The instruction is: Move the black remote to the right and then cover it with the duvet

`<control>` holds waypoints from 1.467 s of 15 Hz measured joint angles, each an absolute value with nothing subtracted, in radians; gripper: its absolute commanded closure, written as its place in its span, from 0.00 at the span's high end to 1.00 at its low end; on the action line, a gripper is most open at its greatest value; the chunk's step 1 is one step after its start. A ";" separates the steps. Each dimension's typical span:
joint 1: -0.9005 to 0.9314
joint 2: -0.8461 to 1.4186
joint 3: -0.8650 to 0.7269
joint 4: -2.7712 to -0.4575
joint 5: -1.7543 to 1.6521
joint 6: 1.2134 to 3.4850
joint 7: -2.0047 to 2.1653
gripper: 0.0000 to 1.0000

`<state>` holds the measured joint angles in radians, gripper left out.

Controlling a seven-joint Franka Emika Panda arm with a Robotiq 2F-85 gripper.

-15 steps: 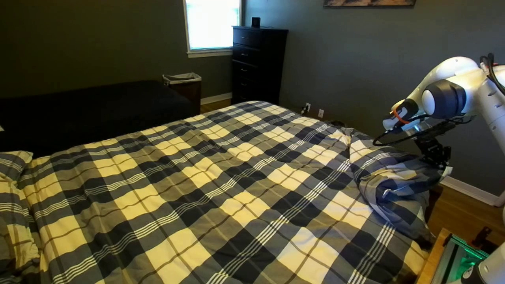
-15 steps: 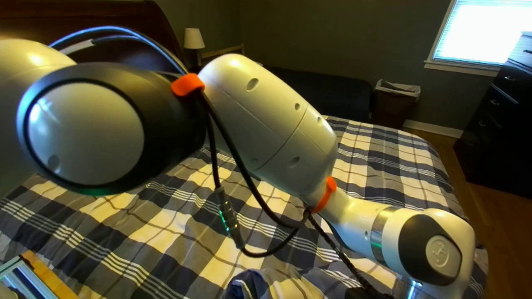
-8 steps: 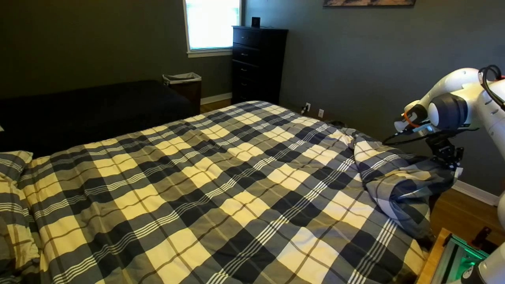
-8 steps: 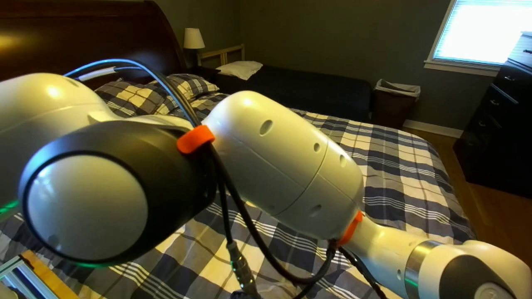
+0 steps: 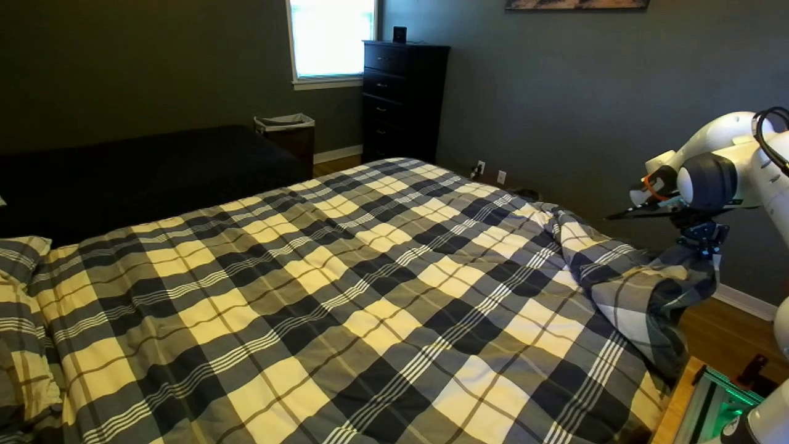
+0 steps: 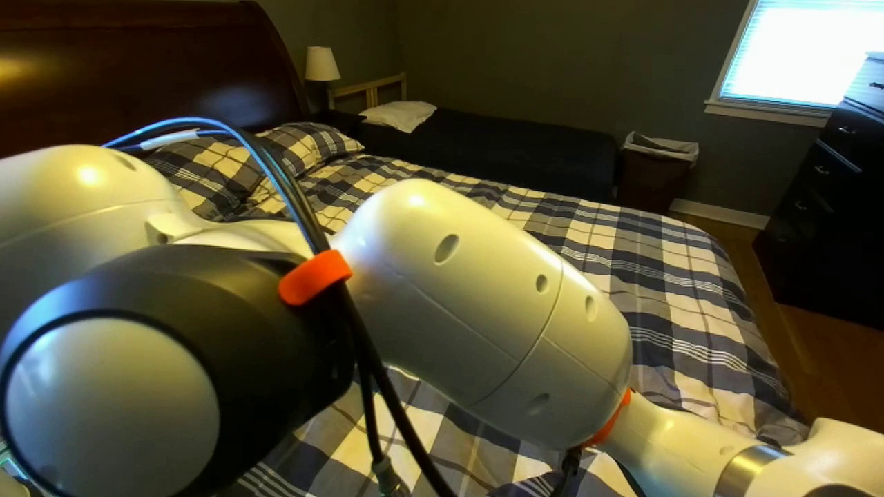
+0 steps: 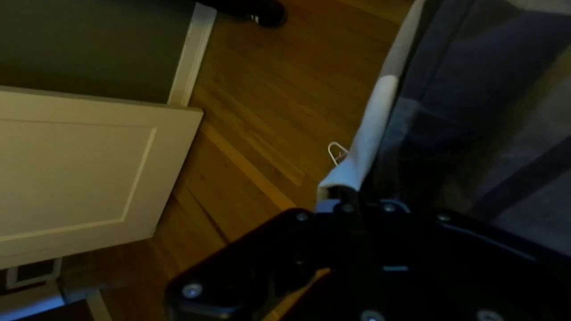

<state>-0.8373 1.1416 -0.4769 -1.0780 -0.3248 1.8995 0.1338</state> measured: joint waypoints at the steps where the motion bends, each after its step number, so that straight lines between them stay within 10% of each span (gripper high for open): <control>1: -0.847 1.141 -0.474 -1.078 -0.316 1.953 0.135 0.01; 22: -1.008 1.171 -0.451 -0.944 -0.182 1.949 0.421 0.01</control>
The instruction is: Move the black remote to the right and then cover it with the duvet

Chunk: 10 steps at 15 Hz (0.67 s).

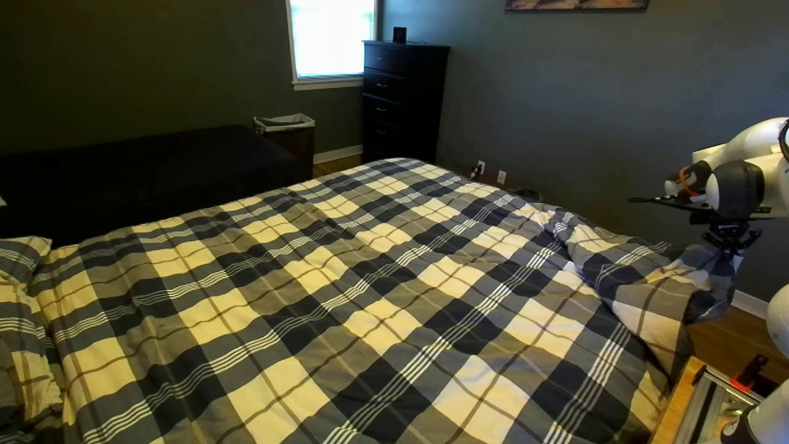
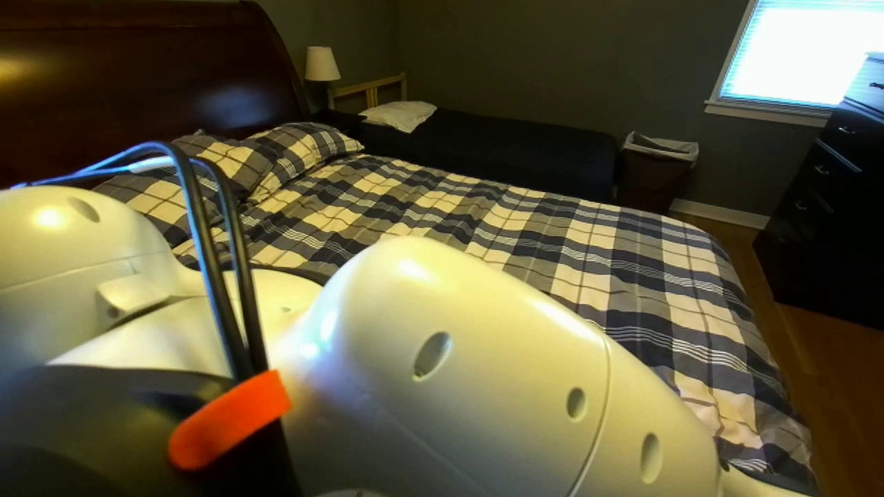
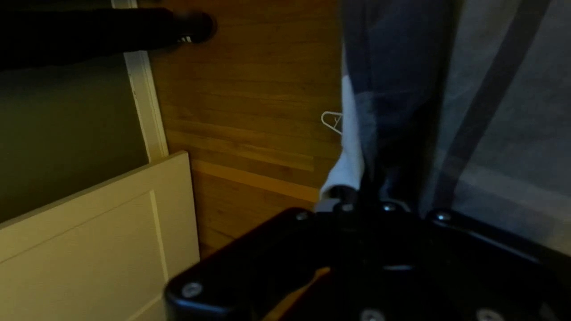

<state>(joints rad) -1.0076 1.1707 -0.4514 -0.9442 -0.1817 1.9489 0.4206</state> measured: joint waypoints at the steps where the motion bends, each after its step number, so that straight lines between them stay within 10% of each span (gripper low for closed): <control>1: -1.007 1.172 -0.450 -0.944 -0.182 1.989 0.419 0.01; 10: -1.000 1.175 -0.413 -0.944 -0.183 2.160 0.328 0.01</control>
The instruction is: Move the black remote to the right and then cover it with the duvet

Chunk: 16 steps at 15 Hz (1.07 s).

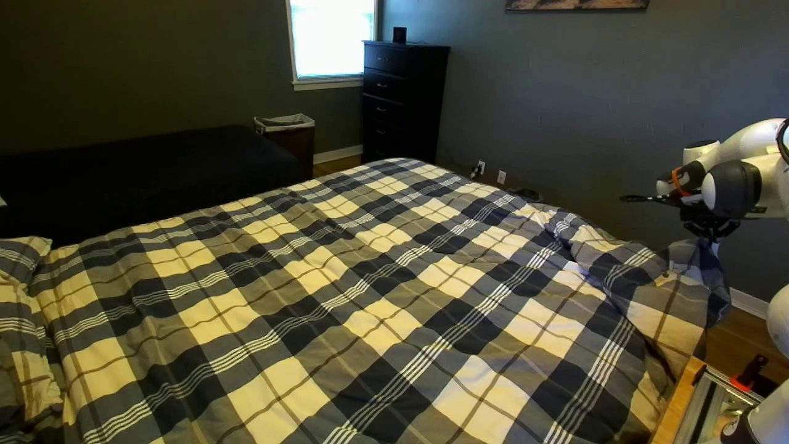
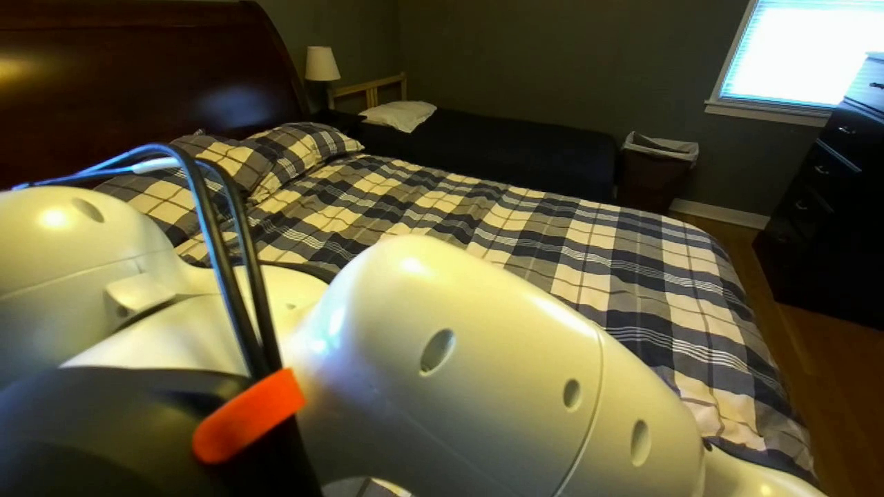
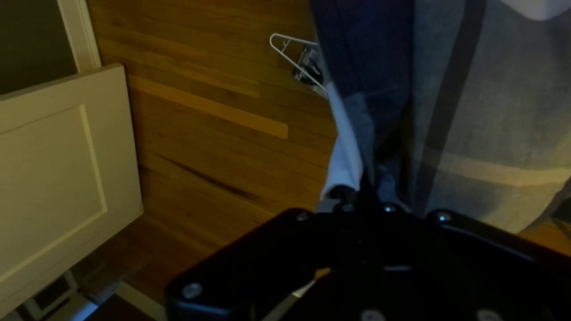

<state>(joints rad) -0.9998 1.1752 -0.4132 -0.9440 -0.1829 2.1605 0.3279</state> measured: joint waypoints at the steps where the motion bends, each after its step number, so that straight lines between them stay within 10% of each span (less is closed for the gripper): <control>1: -1.003 1.176 -0.417 -0.944 -0.183 2.133 0.333 0.01; 16: -1.020 1.204 -0.448 -0.880 -0.219 2.054 0.403 0.01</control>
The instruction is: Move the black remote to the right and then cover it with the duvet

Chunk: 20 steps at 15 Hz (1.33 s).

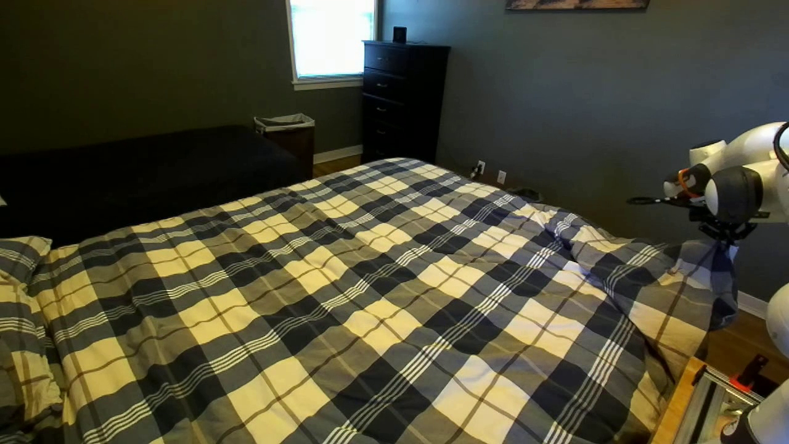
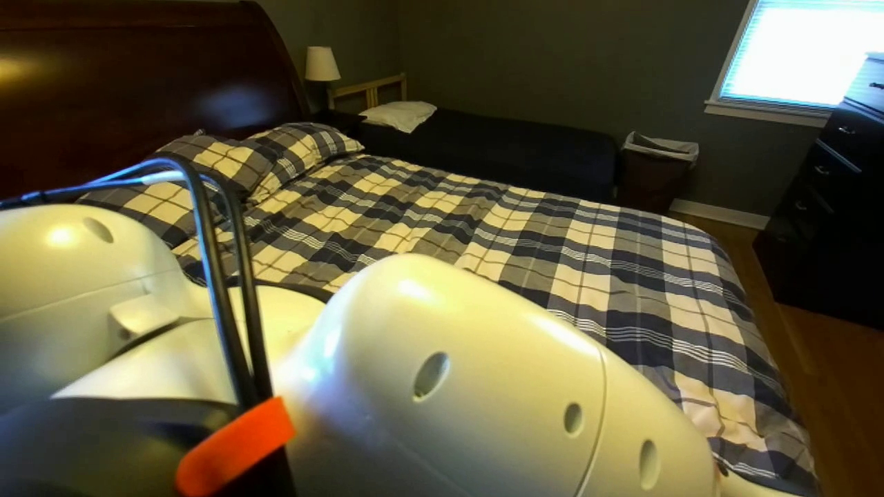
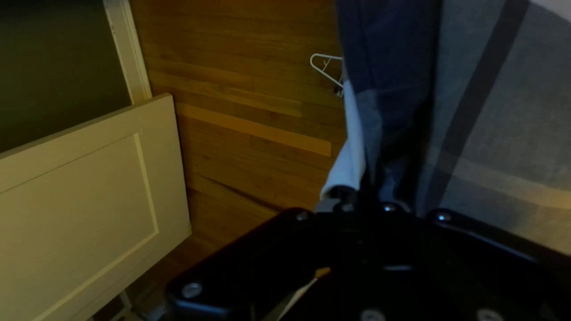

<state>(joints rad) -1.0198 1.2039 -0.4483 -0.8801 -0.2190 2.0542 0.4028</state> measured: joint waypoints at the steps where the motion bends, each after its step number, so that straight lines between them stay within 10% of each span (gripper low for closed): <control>1: -1.021 1.210 -0.457 -0.874 -0.219 2.053 0.413 0.01; 9: -1.046 1.255 -0.488 -0.821 -0.216 2.020 0.514 0.01; 10: -1.049 1.258 -0.488 -0.812 -0.214 2.009 0.526 0.28; 20: -1.041 1.225 -0.437 -0.787 -0.205 2.068 0.443 0.94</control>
